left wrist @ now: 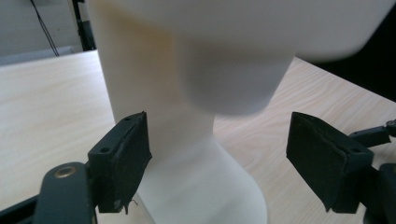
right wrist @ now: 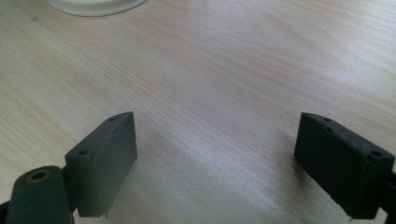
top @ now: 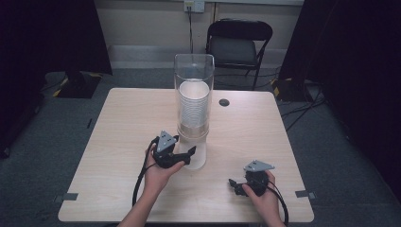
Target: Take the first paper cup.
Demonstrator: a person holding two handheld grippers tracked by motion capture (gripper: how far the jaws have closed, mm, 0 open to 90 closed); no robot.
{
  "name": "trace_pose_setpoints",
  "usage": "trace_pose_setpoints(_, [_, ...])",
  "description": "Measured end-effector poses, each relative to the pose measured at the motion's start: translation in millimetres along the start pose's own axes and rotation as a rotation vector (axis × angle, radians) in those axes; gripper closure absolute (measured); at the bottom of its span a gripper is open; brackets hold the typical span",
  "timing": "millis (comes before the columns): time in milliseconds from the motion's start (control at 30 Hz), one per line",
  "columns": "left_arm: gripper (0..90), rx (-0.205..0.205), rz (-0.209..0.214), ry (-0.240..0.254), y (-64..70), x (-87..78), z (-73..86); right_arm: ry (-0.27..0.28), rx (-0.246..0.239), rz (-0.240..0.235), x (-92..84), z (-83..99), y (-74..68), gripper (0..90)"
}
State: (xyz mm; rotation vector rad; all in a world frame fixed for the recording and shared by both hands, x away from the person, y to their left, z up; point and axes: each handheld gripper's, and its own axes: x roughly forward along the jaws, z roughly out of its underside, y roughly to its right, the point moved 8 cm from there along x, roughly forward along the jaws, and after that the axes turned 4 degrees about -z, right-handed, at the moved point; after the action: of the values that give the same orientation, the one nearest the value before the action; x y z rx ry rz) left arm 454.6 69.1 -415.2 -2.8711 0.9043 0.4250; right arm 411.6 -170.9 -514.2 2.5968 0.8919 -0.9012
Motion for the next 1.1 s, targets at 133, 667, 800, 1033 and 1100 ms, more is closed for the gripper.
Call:
trace_pose_setpoints(133, [21.1, 0.031, 0.014, 0.018, 5.3, 3.0, -14.3, 0.000, 0.000, 0.000, 0.0, 0.0, 0.0, 12.8])
trace_pose_setpoints(667, [27.9, 0.014, -0.022, 0.065, 7.9, 18.5, -26.6, 0.000, 0.000, -0.001, 0.0, 0.0, 0.0, 12.8])
trace_pose_setpoints(800, [32.3, 0.030, -0.022, 0.071, 6.2, 20.6, -26.8, 0.000, 0.000, -0.002, 0.0, 0.0, -0.2, 12.8])
trace_pose_setpoints(1033, [34.1, 0.058, -0.027, 0.044, 6.2, 19.8, -24.9, 0.000, 0.000, 0.000, 0.0, 0.0, 0.0, 12.8])
trace_pose_setpoints(1100, [34.3, 0.063, -0.031, 0.045, 7.0, 19.9, -24.8, 0.001, 0.001, 0.000, 0.0, 0.0, -0.1, 12.8])
